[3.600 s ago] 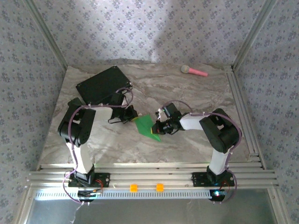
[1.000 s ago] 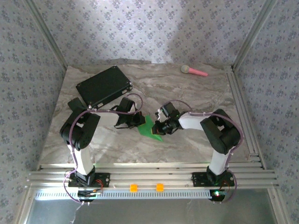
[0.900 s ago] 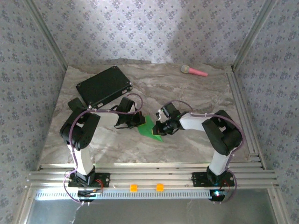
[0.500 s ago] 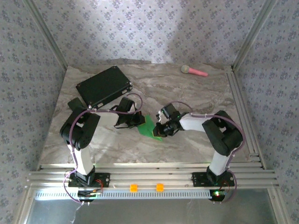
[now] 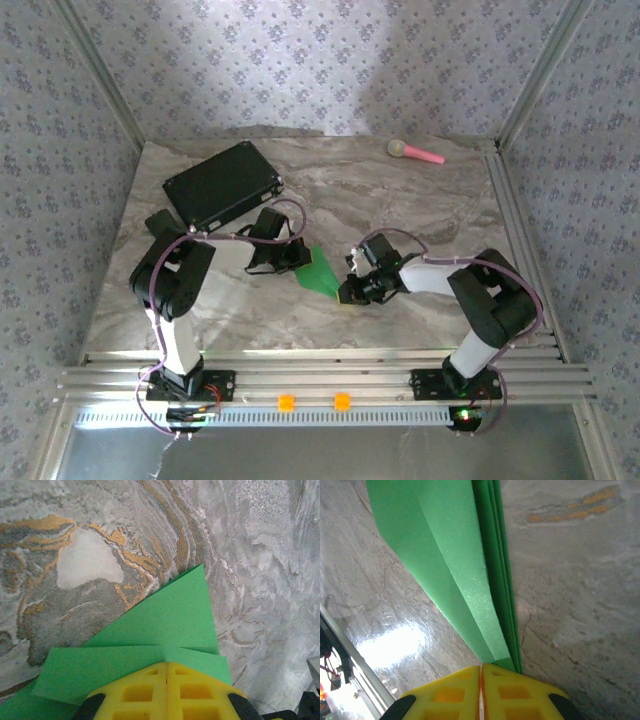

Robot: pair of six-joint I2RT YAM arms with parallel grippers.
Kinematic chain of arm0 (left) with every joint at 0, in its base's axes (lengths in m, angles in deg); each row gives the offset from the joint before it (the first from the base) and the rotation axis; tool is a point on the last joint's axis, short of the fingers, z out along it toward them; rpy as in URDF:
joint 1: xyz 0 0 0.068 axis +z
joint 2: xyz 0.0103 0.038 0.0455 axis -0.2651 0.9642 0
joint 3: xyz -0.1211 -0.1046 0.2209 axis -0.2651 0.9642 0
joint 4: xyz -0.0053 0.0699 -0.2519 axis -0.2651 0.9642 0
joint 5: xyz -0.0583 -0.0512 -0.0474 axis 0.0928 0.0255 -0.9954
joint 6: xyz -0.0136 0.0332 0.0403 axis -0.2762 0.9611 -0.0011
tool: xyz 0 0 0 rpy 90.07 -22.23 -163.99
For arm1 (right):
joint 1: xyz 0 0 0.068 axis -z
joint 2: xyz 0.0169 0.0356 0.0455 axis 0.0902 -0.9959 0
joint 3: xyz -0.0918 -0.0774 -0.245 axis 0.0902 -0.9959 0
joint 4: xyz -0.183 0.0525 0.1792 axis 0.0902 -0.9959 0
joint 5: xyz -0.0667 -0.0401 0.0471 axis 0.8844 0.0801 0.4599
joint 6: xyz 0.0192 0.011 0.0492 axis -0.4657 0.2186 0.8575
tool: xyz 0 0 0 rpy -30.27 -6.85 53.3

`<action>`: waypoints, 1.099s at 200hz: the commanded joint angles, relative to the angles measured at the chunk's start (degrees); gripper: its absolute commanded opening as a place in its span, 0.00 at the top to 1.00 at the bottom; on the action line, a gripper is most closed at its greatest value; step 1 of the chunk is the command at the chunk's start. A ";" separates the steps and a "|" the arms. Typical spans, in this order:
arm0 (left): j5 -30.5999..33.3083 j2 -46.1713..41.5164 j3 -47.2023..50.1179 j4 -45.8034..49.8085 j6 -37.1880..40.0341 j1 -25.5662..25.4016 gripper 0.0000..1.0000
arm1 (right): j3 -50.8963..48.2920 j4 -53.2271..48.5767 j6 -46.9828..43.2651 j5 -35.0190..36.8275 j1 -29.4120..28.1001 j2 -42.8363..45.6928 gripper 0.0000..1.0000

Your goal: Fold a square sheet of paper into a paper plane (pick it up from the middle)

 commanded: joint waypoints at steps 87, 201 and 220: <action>2.18 2.39 0.28 5.70 -1.63 0.30 0.98 | -6.07 -0.37 13.73 0.72 5.67 10.87 0.58; 0.30 2.51 -0.35 6.17 -3.74 -0.05 0.98 | -3.08 -3.32 18.59 3.54 1.64 6.11 0.61; -0.13 2.58 -0.14 5.56 -4.09 -0.17 0.98 | -2.99 -2.04 19.43 2.89 1.64 5.26 0.61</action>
